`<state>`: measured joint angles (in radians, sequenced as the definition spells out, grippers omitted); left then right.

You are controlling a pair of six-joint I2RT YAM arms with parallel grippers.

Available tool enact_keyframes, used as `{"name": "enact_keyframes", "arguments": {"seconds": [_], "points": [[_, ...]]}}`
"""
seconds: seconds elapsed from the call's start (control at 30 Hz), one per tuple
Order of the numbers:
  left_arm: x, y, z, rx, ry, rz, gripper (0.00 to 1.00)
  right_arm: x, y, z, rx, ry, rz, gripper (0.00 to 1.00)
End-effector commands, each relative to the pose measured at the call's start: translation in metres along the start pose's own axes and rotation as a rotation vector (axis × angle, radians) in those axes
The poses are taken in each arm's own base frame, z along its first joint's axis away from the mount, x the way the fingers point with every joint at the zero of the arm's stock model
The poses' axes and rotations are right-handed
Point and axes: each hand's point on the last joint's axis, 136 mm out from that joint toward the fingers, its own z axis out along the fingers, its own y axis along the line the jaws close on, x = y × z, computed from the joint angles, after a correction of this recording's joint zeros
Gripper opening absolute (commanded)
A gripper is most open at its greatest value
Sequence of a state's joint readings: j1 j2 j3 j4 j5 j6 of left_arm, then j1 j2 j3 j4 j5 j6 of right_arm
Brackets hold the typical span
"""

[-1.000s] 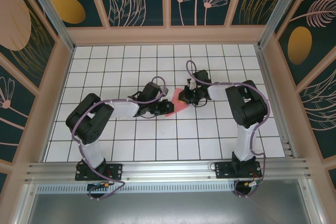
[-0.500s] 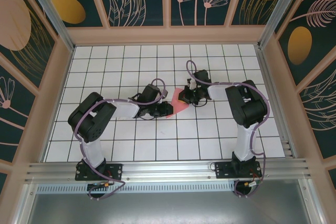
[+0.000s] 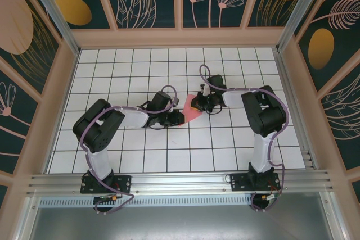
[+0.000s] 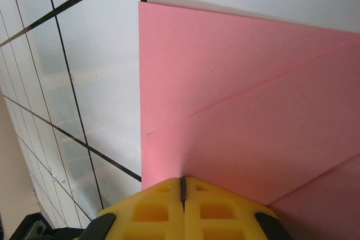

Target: Fold a paper plane with a square sheet of paper (pick it up from the middle)

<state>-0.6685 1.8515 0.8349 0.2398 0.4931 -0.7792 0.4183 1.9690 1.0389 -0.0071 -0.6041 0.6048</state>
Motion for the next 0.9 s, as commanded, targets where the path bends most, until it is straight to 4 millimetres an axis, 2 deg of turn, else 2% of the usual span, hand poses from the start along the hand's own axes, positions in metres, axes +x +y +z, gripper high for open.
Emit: {"name": "enact_keyframes", "arguments": {"seconds": [0.0,0.43,0.53,0.63,0.73,0.87], "points": [[0.027,0.025,0.000,-0.068,0.076,-0.058,0.18,0.052,-0.089,0.023,0.286,0.129,0.135,0.00],[0.057,0.044,-0.013,-0.133,0.123,-0.087,0.10,0.053,-0.092,0.022,0.297,0.132,0.137,0.00],[0.060,0.055,-0.017,-0.187,0.126,-0.089,0.10,0.053,-0.092,0.022,0.299,0.132,0.137,0.00],[0.062,0.057,-0.019,-0.204,0.129,-0.085,0.09,0.055,-0.093,0.023,0.302,0.136,0.139,0.00],[0.047,0.037,-0.024,-0.158,0.090,-0.048,0.10,0.054,-0.093,0.023,0.301,0.136,0.137,0.00],[0.009,-0.013,-0.040,-0.029,-0.037,0.030,0.12,0.053,-0.091,0.023,0.297,0.132,0.136,0.00]]}}
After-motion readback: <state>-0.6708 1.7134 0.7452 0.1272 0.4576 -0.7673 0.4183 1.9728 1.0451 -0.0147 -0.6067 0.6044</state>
